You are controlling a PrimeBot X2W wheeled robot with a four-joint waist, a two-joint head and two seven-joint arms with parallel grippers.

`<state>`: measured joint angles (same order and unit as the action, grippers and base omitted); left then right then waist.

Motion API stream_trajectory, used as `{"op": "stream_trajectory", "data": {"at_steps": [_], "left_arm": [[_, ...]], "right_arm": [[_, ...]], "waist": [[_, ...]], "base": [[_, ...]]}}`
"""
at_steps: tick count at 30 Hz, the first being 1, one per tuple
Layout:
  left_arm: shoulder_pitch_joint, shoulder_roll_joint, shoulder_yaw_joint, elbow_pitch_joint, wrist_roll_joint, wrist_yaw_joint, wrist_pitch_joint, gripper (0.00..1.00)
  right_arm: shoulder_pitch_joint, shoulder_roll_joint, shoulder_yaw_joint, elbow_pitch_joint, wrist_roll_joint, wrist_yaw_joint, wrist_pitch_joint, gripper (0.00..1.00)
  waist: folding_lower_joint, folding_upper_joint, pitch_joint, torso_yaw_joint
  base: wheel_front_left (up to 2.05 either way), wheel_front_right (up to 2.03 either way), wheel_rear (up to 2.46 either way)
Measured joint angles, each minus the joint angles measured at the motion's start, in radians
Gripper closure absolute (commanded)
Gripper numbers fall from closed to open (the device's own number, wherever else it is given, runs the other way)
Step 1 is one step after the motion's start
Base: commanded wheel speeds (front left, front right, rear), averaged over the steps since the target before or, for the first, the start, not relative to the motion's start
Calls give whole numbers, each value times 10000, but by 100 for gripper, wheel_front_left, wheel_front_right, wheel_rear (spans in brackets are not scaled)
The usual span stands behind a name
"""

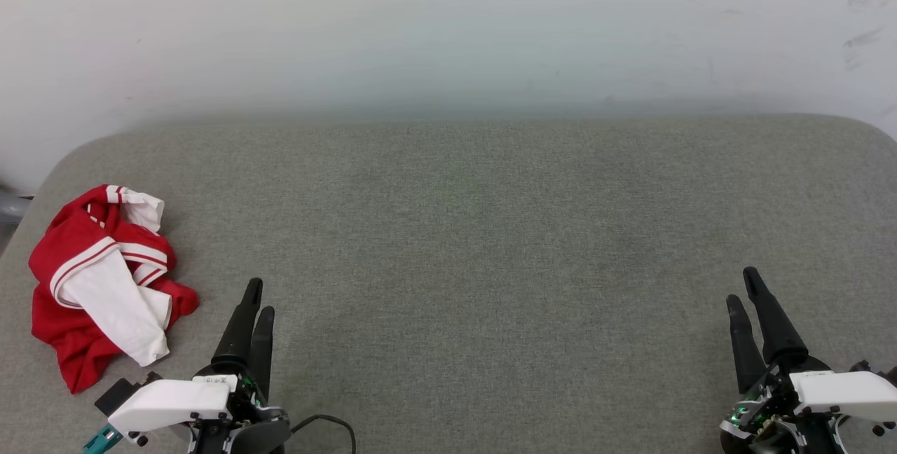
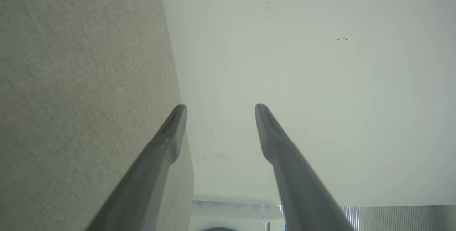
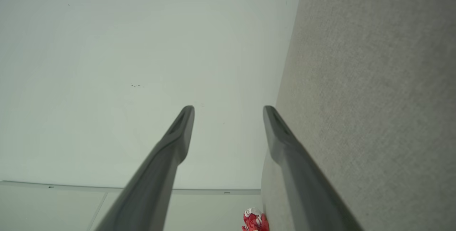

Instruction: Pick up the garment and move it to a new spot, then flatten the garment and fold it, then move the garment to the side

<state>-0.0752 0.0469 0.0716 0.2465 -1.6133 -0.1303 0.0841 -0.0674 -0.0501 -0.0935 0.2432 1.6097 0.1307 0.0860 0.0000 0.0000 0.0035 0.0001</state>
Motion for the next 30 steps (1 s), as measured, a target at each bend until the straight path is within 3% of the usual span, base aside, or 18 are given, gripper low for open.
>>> {"op": "stream_trajectory", "data": {"at_steps": [24, 30], "left_arm": [[210, 12, -1003, -1547, 489, 0, -1064, 0], [258, 56, -1064, -1904, 1927, 0, -1290, 0]], "right_arm": [[273, -198, 706, -1154, -673, 0, -1045, 0], [309, -435, 943, -1218, -1662, 0, -1310, 0]], "waist": [[0, 0, -68, 122], [0, 0, -95, 153]], "base": [[0, 0, 0], [0, 0, 0]]}}
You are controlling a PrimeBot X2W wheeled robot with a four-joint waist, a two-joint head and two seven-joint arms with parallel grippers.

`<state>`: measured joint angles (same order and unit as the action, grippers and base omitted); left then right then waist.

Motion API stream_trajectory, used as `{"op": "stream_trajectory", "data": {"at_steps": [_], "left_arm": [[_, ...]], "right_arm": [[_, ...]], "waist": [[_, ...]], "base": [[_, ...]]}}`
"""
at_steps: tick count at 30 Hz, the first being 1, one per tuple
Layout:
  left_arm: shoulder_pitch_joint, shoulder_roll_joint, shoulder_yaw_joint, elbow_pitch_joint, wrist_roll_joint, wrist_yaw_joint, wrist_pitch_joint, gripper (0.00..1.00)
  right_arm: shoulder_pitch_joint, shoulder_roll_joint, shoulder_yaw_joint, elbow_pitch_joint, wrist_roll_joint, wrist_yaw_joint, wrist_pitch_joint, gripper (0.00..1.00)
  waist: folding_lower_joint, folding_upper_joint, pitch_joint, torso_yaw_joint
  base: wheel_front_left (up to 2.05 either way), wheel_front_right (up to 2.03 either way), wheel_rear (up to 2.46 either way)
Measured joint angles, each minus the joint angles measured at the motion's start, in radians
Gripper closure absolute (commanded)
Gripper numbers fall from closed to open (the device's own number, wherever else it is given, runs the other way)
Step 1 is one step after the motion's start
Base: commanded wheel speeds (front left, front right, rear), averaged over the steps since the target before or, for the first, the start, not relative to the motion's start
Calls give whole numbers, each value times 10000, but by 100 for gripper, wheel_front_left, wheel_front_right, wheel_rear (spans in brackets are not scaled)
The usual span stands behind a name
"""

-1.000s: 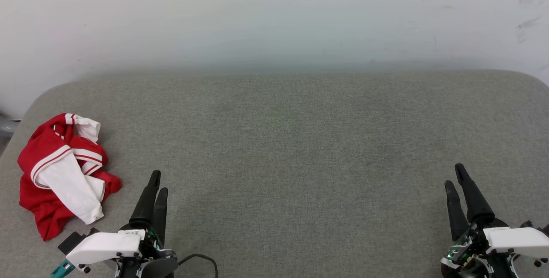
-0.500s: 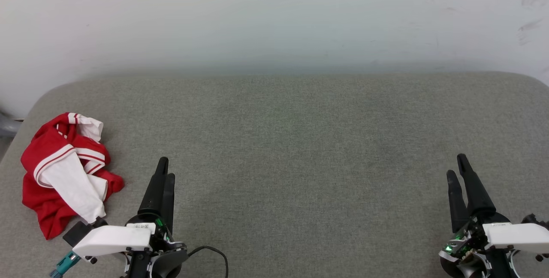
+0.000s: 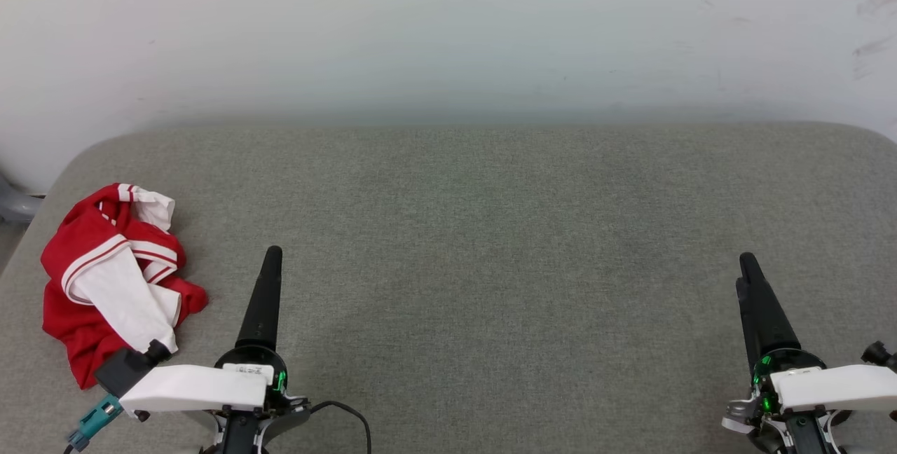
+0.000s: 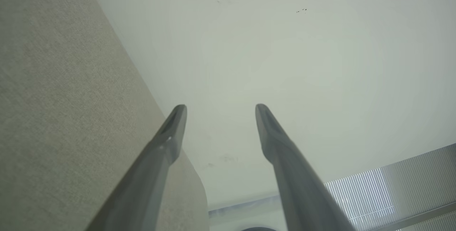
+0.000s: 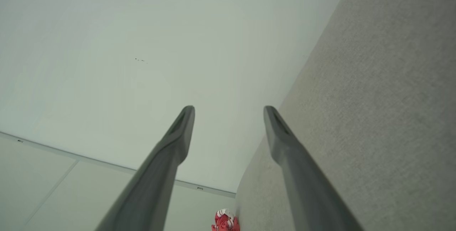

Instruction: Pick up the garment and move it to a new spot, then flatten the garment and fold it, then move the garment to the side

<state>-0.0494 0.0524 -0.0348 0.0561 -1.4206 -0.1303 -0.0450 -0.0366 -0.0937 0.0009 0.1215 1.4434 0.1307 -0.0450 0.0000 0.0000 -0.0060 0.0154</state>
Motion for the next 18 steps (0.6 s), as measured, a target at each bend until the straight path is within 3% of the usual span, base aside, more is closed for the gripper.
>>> {"op": "stream_trajectory", "data": {"at_steps": [18], "left_arm": [[54, 109, -366, -238, 5338, 0, -571, 0]], "right_arm": [[-1, -142, -6, -403, -5198, 0, -577, 0]], "waist": [[0, 0, -36, 60]], "base": [[0, 0, 0]]}}
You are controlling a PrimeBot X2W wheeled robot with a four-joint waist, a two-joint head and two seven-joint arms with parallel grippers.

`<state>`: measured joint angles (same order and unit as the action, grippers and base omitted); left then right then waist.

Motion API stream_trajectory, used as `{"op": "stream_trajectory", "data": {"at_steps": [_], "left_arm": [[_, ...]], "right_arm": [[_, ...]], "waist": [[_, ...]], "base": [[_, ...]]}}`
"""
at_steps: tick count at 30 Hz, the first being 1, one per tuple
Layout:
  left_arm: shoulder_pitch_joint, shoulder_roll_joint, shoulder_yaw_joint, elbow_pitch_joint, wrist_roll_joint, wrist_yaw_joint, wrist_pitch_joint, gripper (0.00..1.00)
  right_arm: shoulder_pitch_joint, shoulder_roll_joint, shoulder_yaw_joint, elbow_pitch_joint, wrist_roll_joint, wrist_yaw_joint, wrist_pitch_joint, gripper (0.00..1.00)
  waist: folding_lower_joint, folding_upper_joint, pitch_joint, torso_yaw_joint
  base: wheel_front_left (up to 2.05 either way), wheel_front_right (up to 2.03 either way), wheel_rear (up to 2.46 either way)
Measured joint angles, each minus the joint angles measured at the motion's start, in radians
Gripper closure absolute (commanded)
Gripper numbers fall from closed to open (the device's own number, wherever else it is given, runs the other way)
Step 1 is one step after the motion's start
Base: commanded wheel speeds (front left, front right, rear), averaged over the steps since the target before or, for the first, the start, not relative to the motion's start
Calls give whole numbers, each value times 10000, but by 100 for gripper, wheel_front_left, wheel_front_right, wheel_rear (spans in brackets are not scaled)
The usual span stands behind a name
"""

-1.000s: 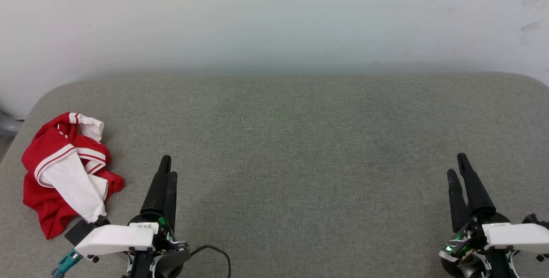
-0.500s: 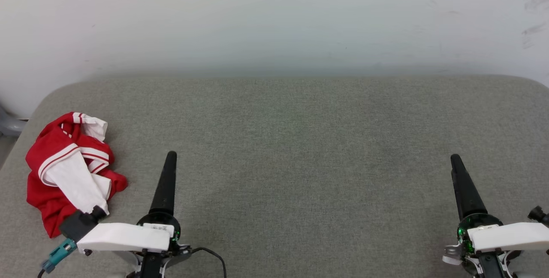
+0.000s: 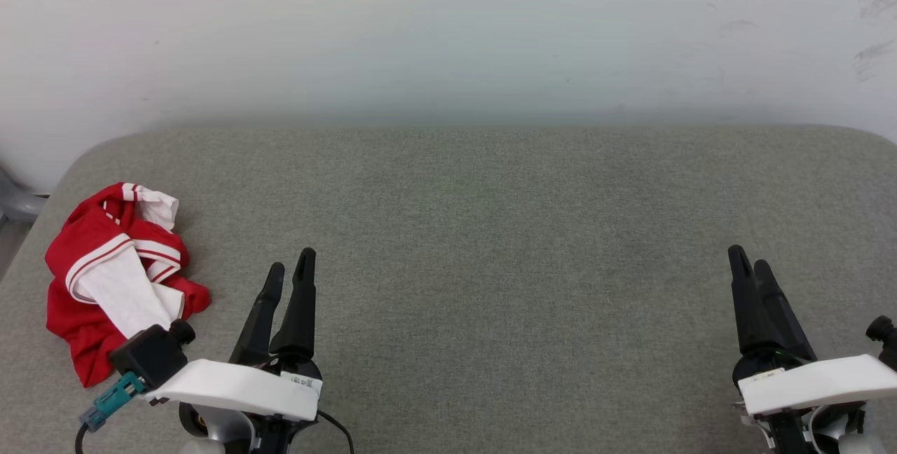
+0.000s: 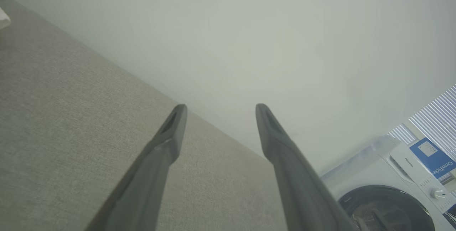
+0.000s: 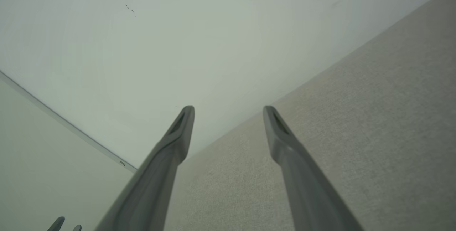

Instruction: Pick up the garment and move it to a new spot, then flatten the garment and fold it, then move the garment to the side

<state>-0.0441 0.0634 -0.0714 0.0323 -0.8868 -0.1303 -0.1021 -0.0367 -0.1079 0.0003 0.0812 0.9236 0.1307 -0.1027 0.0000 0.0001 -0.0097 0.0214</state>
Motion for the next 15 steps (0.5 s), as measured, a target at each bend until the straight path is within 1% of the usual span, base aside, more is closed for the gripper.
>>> {"op": "stream_trajectory", "data": {"at_steps": [4, 10, 15], "left_arm": [[57, 44, -12, 10, 917, 0, -107, 0], [94, 236, -69, 171, 2150, -2, -286, 0], [112, 407, -69, 397, 3116, -2, -420, 0]], "right_arm": [[3, -35, 6, -86, -1191, 0, -17, 0], [7, -153, 61, -249, -2938, 0, 247, 0], [67, -205, 52, -376, -4180, 0, 453, 0]], "waist": [[0, 0, -17, 2], [0, 0, -38, 21], [0, 0, -61, 40]], "base": [[0, 0, 0], [0, 0, 0], [0, 0, 0]]}}
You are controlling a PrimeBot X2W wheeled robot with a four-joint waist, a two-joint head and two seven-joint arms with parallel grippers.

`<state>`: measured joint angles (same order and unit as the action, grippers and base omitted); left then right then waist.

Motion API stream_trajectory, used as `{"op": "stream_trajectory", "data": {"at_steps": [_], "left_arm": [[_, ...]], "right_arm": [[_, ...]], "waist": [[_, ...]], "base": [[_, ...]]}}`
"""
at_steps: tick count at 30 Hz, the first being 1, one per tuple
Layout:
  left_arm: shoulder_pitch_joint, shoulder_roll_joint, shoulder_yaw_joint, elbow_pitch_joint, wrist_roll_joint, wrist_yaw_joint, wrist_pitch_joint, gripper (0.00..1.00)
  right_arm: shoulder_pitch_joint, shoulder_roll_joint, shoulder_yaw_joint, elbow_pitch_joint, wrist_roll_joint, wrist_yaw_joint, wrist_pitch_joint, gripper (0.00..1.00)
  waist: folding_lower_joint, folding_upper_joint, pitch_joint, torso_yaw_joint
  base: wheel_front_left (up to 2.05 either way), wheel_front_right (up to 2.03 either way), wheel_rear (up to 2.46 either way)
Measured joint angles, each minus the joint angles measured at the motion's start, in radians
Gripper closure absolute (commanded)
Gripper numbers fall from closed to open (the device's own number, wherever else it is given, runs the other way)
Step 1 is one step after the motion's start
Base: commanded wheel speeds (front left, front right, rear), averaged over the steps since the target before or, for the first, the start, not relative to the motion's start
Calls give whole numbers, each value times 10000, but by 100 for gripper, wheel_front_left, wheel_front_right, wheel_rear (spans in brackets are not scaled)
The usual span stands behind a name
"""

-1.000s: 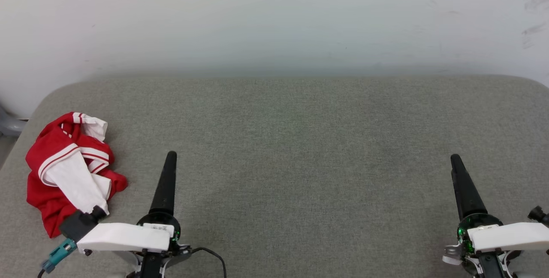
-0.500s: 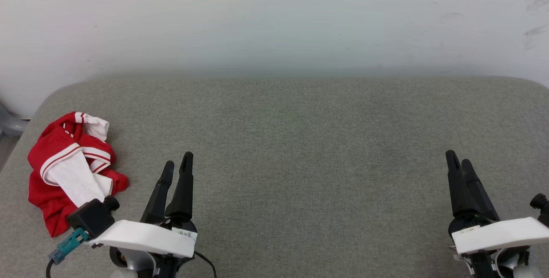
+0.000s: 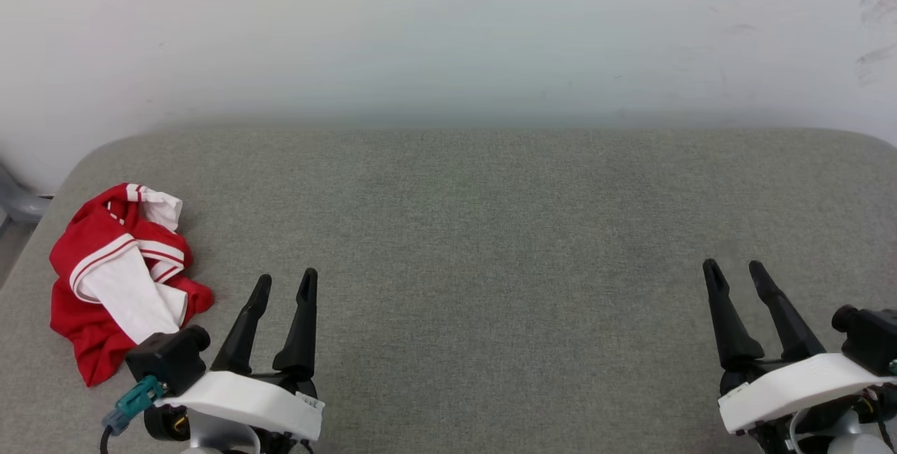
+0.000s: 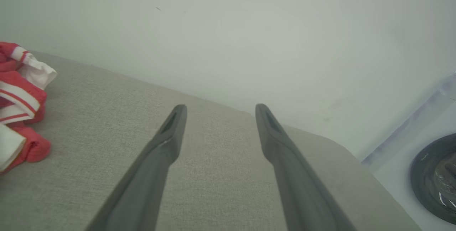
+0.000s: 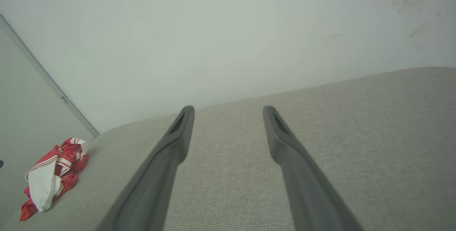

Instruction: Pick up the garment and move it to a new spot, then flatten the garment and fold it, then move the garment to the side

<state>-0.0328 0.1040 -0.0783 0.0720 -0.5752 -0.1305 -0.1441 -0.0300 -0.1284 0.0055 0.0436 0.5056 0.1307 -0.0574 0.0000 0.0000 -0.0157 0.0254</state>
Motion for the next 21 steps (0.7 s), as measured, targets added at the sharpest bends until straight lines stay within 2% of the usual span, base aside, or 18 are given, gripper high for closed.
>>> {"op": "stream_trajectory", "data": {"at_steps": [10, 12, 21], "left_arm": [[26, 240, -46, 353, 1603, 27, -253, 0], [23, 334, -119, 474, 2174, 73, -366, 0], [14, 349, -188, 769, 2888, 115, -546, 0]], "right_arm": [[285, 59, -196, -138, -1678, 0, 420, 0], [360, 113, -234, -238, -2309, 0, 420, 0], [526, 309, -376, -360, -3081, 2, 403, 0]], "waist": [[0, 0, -31, 14], [0, 0, -39, 19], [0, 0, -39, 33]], "base": [[0, 0, 0], [0, 0, 0], [0, 0, 0]]}}
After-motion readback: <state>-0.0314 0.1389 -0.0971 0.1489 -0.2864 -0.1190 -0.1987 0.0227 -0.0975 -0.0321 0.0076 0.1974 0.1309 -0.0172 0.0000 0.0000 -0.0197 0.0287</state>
